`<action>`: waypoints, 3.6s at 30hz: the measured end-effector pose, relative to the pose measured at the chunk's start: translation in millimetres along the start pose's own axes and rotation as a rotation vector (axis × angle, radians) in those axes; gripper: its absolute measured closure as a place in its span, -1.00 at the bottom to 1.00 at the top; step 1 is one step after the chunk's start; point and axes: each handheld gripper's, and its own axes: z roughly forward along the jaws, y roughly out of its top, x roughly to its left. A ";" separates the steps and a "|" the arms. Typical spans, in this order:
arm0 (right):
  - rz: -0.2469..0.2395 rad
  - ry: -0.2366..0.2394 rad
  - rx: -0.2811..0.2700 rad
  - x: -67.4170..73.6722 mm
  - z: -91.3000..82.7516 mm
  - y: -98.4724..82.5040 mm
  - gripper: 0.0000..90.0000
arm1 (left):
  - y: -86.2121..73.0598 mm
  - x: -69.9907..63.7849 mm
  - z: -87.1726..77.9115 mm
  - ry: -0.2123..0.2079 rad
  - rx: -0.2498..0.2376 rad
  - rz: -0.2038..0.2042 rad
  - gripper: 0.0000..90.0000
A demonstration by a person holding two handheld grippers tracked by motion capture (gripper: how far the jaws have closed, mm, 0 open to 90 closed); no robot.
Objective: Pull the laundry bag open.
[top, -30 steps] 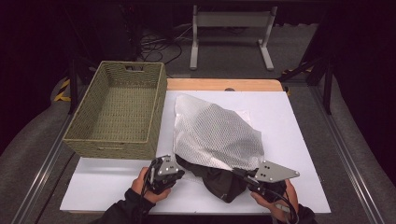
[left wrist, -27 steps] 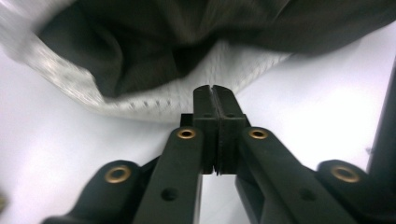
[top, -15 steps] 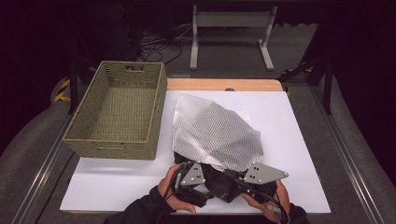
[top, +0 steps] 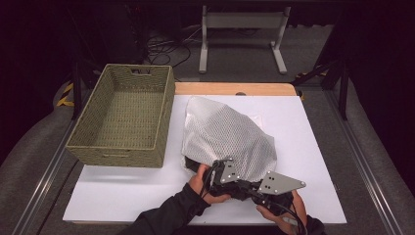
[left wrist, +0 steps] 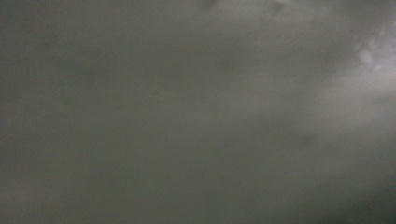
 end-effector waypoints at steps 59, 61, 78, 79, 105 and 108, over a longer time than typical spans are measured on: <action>0.022 -0.063 0.018 -9.2 -9.0 -10.0 0.99 | -42.8 31.6 -34.1 -0.022 -0.014 -0.044 -0.24; 0.021 -0.060 0.030 -9.9 -4.0 -11.8 0.98 | -38.9 32.7 -23.8 -0.001 -0.004 -0.027 -0.22; 0.051 -0.004 0.057 -12.9 0.4 -17.6 0.99 | -3.1 44.1 8.7 0.188 0.088 0.017 0.72; 0.051 -0.004 0.057 -12.9 0.4 -17.6 0.99 | -1.8 46.1 7.2 0.219 0.062 -0.002 0.72; 0.066 -0.099 0.070 -26.1 -15.4 -24.2 0.99 | -61.5 58.8 -93.2 0.173 -0.072 -0.204 0.13; 0.067 -0.114 0.067 -28.8 -20.0 -23.9 0.99 | -68.4 60.2 -99.0 0.184 -0.064 -0.231 0.04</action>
